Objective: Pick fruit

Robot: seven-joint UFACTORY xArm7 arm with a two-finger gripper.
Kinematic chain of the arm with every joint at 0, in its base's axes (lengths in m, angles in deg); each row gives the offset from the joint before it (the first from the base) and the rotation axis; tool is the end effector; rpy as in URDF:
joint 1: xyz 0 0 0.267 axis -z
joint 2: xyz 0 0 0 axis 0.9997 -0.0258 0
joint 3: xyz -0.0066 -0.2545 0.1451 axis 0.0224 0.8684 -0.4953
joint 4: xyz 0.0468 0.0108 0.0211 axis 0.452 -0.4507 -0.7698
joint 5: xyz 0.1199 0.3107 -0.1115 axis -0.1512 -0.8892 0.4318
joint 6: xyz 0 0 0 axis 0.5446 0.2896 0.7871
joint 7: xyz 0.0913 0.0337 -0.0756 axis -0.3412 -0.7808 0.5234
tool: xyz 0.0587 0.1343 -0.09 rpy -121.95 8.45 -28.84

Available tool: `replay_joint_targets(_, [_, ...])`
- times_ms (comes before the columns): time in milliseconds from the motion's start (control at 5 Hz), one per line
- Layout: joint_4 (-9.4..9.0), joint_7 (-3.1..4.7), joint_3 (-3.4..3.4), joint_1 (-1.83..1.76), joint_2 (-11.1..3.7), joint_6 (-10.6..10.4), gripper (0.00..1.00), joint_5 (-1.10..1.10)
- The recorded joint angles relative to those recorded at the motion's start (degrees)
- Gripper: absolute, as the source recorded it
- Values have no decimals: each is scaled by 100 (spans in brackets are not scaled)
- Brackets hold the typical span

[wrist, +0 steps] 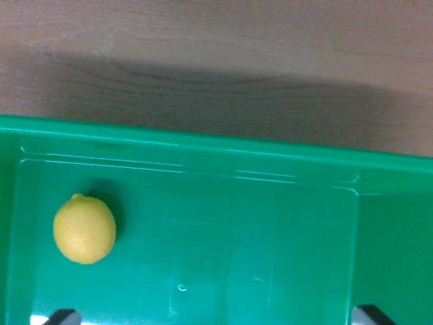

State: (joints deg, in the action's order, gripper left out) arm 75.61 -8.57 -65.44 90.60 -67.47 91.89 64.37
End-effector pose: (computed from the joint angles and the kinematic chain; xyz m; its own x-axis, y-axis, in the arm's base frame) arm 0.5089 -0.0078 0.2778 0.9945 0.0999 -0.0302 0.1015 -0.9933 0.0547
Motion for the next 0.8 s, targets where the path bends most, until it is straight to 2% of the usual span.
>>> replay_joint_targets(200, [0,0,0,0,0,0,0,0])
replay_joint_targets(400, [-152,42,-33,-39,-94,-221,0,-12])
replay_joint_targets(600, [-152,42,-33,-39,-94,-221,0,-12])
replay_joint_targets(800, [-325,90,-71,-83,-200,-473,0,-25])
